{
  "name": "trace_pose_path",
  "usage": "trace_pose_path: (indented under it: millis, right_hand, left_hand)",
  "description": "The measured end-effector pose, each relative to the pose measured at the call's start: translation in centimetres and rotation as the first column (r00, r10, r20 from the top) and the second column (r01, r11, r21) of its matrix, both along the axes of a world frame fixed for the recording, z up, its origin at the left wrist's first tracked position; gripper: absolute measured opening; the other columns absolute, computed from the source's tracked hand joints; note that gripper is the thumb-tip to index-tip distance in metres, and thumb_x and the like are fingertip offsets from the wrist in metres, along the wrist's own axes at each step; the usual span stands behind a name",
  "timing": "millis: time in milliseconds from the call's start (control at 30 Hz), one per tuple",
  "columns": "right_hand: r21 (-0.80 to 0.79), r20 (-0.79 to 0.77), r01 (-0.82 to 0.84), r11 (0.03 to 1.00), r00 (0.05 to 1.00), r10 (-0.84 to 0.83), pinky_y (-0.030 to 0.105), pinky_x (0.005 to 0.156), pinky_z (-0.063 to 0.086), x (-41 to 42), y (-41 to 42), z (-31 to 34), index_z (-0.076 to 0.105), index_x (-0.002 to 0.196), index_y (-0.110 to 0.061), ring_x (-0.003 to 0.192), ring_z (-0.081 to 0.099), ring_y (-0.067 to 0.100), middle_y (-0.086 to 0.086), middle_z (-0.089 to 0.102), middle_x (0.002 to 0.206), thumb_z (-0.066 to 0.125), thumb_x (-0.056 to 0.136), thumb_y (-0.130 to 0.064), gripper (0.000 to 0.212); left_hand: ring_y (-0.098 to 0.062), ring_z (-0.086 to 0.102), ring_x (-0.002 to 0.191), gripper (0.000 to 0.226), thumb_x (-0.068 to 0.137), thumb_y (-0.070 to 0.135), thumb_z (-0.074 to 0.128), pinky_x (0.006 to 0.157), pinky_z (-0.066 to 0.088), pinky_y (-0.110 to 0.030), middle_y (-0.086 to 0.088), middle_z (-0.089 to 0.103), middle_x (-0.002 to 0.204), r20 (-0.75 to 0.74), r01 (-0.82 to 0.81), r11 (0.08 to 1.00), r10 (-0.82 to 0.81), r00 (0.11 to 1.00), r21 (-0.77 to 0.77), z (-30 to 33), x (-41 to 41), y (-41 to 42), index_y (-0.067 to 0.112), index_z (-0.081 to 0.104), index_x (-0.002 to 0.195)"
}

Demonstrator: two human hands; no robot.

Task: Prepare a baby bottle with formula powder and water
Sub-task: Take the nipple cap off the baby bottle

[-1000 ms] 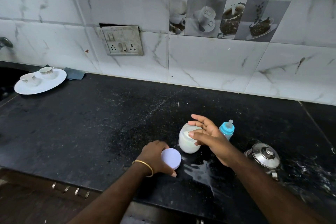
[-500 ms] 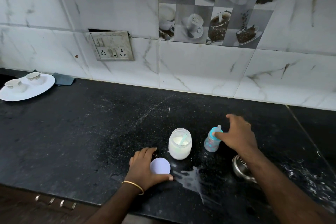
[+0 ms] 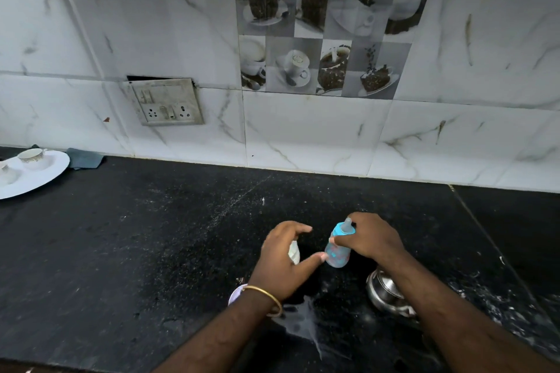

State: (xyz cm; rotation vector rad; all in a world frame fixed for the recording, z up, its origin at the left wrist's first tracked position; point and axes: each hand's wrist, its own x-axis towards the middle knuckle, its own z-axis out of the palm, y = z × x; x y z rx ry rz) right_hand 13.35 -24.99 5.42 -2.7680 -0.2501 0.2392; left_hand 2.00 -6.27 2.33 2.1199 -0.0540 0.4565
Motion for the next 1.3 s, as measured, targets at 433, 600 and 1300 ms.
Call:
trace_pose_path:
  millis: [433, 600, 1300]
  right_hand:
    - [0.052, 0.180, -0.067, 0.996, 0.982, 0.057, 0.026, 0.057, 0.037, -2.7, -0.5, 7.5, 0.051, 0.068, -0.028, 0.065, 0.054, 0.008, -0.009, 0.058, 0.076, 0.073, 0.060, -0.073, 0.050]
    - [0.140, 0.134, -0.206, 0.969, 0.973, 0.187, 0.032, 0.063, 0.049, -2.1, -1.0, 7.0, 0.058, 0.068, -0.027, 0.070, 0.056, 0.008, -0.008, 0.058, 0.081, 0.083, 0.060, -0.059, 0.042]
    - [-0.166, -0.146, -0.299, 0.940, 0.950, 0.277, 0.040, 0.083, 0.058, -2.6, 0.7, 9.8, 0.068, 0.097, -0.033, 0.091, 0.065, 0.013, -0.014, 0.065, 0.098, 0.079, 0.072, -0.041, 0.028]
  left_hand:
    - [0.001, 0.067, 0.076, 0.044, 0.059, 0.032, 0.094, 0.068, 0.053, -0.017, 0.006, 0.074, 0.087, -0.146, 0.073, 0.937, -0.129, 0.981, -0.341, 0.8, 5.1, -6.0, 0.026, 0.069, 0.094]
    - [-0.011, 0.071, 0.078, 0.042, 0.057, 0.037, 0.092, 0.073, 0.058, -0.031, 0.004, 0.076, 0.086, -0.144, 0.088, 0.926, -0.150, 0.978, -0.367, 0.3, 5.0, -5.8, 0.025, 0.071, 0.091]
    - [-0.001, 0.067, 0.077, 0.048, 0.054, 0.047, 0.091, 0.072, 0.055, -0.020, 0.010, 0.074, 0.085, -0.175, 0.152, 0.951, -0.204, 0.963, -0.271, -1.0, 3.9, -5.0, 0.029, 0.071, 0.093]
